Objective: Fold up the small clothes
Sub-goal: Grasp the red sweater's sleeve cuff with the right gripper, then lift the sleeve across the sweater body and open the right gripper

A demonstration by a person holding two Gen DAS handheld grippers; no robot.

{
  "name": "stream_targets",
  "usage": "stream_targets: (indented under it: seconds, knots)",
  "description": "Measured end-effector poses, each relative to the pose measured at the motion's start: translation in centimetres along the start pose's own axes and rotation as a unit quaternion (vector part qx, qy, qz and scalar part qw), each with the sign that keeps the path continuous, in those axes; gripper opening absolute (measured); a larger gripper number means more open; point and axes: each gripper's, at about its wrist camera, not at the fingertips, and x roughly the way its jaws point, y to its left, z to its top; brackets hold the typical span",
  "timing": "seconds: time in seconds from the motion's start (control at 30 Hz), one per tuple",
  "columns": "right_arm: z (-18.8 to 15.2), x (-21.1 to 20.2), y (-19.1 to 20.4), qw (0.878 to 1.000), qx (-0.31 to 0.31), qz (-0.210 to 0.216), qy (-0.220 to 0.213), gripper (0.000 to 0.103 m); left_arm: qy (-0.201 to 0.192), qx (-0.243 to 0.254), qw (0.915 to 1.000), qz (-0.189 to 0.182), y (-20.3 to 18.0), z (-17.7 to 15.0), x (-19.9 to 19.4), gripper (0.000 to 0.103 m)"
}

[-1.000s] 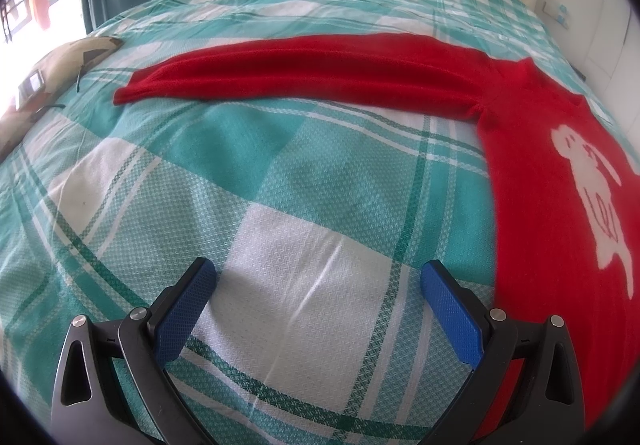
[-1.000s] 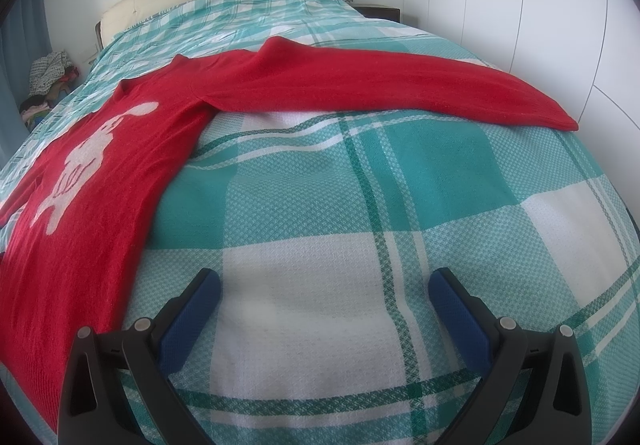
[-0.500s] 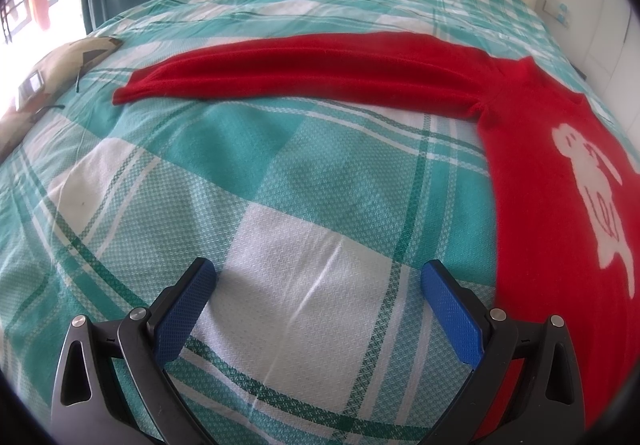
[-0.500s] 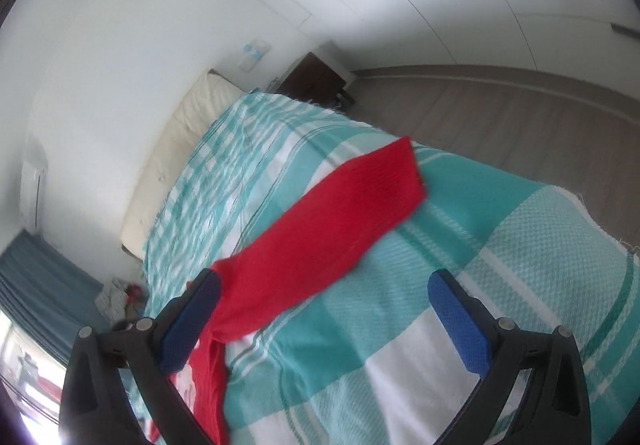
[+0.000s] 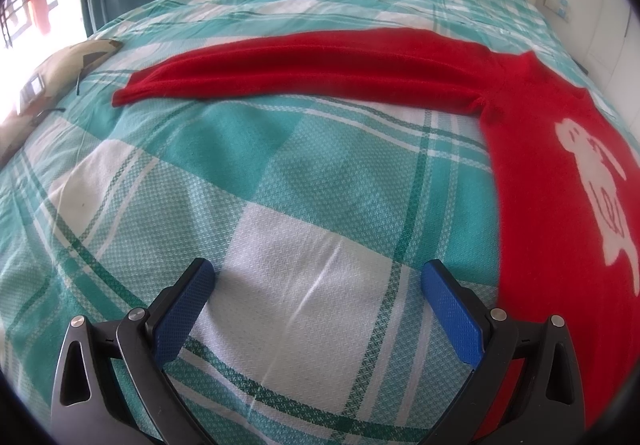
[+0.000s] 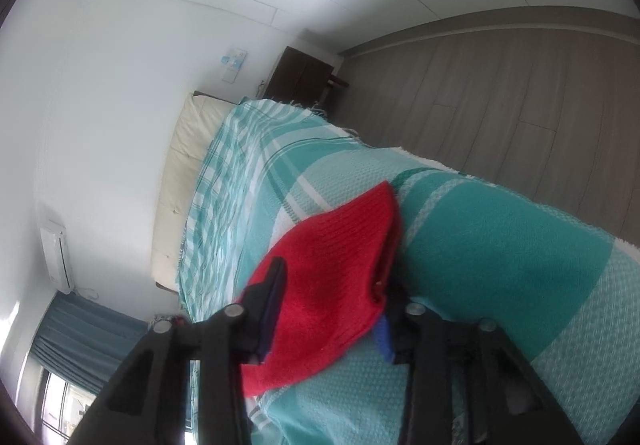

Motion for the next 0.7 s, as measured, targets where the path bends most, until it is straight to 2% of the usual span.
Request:
stream_targets:
  seconds: [0.07, 0.13, 0.2, 0.27, 0.4, 0.5, 0.6, 0.7]
  knots:
    - [0.1, -0.1, 0.1, 1.000, 0.002, -0.004, -0.009, 0.003, 0.000, 0.000, 1.0000, 0.000, 0.0, 0.0, 0.0, 0.103]
    - [-0.1, -0.7, 2.7, 0.998, -0.043, -0.028, -0.027, 0.004, 0.000, 0.000, 1.0000, -0.001, 0.0, 0.0, 0.0, 0.103]
    - [-0.7, -0.9, 6.9, 0.994, -0.103, -0.023, -0.028, 0.004, 0.001, 0.000, 1.0000, 0.000, -0.1, 0.0, 0.0, 0.103]
    - [-1.9, -1.0, 12.8, 0.985, -0.170, 0.006, -0.021, 0.004, 0.002, 0.002, 1.0000, 0.003, -0.2, 0.1, 0.0, 0.103]
    - [-7.3, 0.2, 25.8, 0.949, -0.308, 0.072, 0.015, 0.004, 0.006, 0.004, 1.0000, 0.006, -0.3, 0.2, 0.0, 0.103]
    - [-13.8, 2.8, 33.6, 0.917, -0.378, 0.112, 0.065, 0.004, 0.007, 0.004, 1.0000, 0.005, -0.2, 0.2, 0.0, 0.103]
    - [-21.2, 6.6, 37.8, 0.892, -0.418, 0.125, 0.115, 0.004, 0.008, 0.004, 1.0000, 0.004, -0.3, 0.3, 0.1, 0.103]
    - [-28.2, 11.1, 39.6, 0.868, -0.453, 0.117, 0.166, 0.004, 0.008, 0.004, 1.0000, 0.004, -0.3, 0.3, 0.1, 0.103]
